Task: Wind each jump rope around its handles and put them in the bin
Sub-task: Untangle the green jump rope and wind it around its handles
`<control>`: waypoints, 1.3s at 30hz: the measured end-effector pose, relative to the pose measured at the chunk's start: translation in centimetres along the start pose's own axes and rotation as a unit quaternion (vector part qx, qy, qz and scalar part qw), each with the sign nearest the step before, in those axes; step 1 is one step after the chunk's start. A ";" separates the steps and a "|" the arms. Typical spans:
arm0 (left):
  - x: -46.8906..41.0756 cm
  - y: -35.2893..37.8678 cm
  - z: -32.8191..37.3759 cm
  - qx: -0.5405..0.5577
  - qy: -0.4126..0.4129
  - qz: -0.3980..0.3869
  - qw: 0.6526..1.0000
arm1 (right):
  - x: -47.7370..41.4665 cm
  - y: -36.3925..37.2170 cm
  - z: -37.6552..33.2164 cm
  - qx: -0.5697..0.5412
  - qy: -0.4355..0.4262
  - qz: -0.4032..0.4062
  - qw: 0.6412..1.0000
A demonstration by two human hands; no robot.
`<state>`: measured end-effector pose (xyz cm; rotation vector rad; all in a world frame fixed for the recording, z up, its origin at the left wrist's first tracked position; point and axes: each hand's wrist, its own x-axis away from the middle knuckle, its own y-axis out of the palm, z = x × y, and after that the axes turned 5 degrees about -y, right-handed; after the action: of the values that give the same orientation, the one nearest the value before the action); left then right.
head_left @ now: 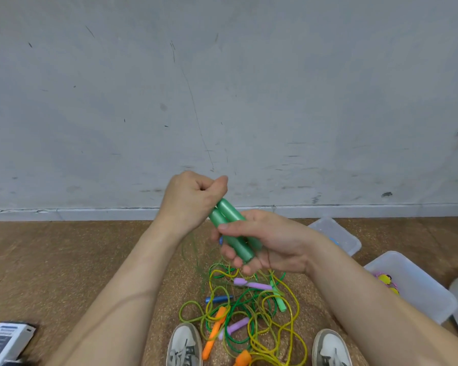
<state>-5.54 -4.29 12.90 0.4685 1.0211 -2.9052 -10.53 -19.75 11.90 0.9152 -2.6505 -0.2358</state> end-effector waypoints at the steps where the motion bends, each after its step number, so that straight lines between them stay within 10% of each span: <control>1: 0.0 0.2 0.2 0.027 -0.018 -0.006 0.999 | 0.1 -0.1 0.0 0.014 0.000 0.001 1.000; 6: 0.2 1.5 1.5 0.319 -0.199 -0.042 0.926 | -0.3 0.4 0.4 -0.073 -0.030 0.032 0.996; 11: 0.2 3.0 1.3 0.433 -0.191 -0.096 0.876 | -0.4 0.0 -0.3 -0.202 -0.078 0.044 0.975; 16: 0.2 3.4 0.1 -0.056 0.032 -0.116 0.991 | -0.5 -1.4 -0.5 -0.166 -0.096 0.184 0.964; 22: 1.8 4.0 2.6 -0.459 0.185 -0.145 0.857 | -1.5 -3.7 1.2 0.260 -0.079 0.379 0.885; 28: 2.5 3.7 3.8 -0.506 0.222 -0.172 0.816 | -1.3 -2.6 1.7 0.505 -0.051 0.352 0.786; 39: 1.5 0.7 2.6 -0.337 0.175 -0.156 0.912 | -1.1 -1.3 1.4 0.575 -0.091 0.353 0.732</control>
<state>-7.57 -6.34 14.02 0.8461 2.2086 -2.4726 -9.44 -19.97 9.98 -0.0224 -2.9177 1.7128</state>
